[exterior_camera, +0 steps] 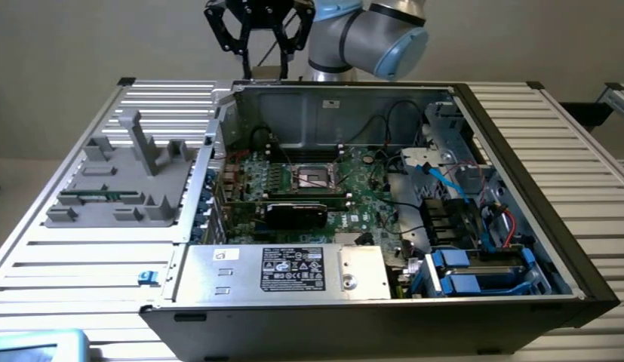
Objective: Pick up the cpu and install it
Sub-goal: 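Pick up the cpu and move it towards the insertion slot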
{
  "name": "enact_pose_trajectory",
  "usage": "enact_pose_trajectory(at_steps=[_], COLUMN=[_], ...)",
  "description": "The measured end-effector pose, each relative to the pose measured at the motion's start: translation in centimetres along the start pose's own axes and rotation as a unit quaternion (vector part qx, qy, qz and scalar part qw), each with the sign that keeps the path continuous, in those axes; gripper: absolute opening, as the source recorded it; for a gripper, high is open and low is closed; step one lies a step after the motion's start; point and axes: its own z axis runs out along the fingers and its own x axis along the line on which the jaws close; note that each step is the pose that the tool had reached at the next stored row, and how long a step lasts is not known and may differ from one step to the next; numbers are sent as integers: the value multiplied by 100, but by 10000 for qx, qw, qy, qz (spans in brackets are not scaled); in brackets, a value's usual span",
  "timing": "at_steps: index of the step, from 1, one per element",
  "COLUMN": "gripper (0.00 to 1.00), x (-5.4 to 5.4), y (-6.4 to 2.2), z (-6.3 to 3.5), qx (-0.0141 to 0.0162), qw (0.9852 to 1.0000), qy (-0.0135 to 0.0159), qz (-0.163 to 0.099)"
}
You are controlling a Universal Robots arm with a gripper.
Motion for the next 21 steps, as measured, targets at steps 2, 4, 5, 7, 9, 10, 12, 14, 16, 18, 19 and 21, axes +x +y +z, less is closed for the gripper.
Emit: enact_pose_trajectory(at_steps=[2,4,5,7,9,10,12,14,16,18,19,21], gripper=[55,55,55,55,55,55,55,55,55,55,55,55], x=[-61,-125,-155,-216,-268,-290,-319,-343,-366,-390,-404,-435], y=[-1,-2,-3,-4,-5,-6,-4,-1,3,7,9,13], z=[1,1,1,2,2,3,4,6,9,11,11,12], qx=[0,-2,-2,-4,-6,-8,-17,-34,-51,-64,-69,-75], qw=[10000,10000,10000,10000,10000,10000,10000,10000,10000,10000,10000,10000], qy=[-2,-2,-2,-2,-2,-3,-3,-3,-4,-5,-5,-5], qz=[0,1,0,0,1,1,8,21,32,42,47,54])
